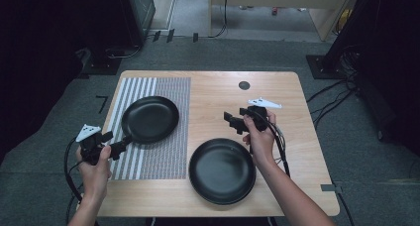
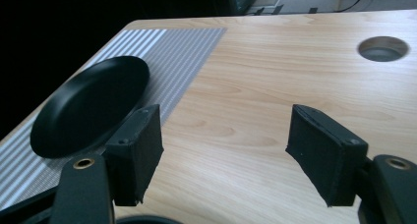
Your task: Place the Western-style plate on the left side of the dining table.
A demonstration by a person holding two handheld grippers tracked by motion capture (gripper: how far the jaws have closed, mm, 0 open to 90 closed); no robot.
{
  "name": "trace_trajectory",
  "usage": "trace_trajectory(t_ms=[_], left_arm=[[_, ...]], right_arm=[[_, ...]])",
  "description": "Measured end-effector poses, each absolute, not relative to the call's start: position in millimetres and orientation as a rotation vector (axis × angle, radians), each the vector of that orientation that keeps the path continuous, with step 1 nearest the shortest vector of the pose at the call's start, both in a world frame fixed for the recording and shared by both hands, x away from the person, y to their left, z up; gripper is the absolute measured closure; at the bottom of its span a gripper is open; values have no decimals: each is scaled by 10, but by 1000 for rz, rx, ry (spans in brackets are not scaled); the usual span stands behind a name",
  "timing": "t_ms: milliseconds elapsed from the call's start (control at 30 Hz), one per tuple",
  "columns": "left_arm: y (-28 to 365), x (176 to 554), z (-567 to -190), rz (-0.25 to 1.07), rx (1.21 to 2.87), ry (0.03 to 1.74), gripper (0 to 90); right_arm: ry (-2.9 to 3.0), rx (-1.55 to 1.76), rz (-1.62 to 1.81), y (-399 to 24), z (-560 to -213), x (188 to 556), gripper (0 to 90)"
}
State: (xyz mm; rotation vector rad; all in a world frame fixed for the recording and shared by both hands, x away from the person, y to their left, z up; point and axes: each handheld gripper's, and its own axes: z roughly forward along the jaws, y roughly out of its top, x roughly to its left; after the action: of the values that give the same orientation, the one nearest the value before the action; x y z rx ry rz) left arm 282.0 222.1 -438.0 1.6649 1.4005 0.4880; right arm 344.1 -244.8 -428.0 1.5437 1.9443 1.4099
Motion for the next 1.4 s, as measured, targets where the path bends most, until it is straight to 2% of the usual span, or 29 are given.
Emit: trace_trajectory(t_ms=[433,767,1400], left_arm=[[2213,2549,-4539,493,1689,1385,183],[2272,2372,-4761,514,1696,1425,184],[2603,2245,-4976,595,1702,1570,185]], right_arm=[[1903,1515,1382,-2898,-4372,3081,284],[1852,1557,1363,-3244,-4574,2773,282],[1617,1769,1211,-4380,-4886,2112,283]])
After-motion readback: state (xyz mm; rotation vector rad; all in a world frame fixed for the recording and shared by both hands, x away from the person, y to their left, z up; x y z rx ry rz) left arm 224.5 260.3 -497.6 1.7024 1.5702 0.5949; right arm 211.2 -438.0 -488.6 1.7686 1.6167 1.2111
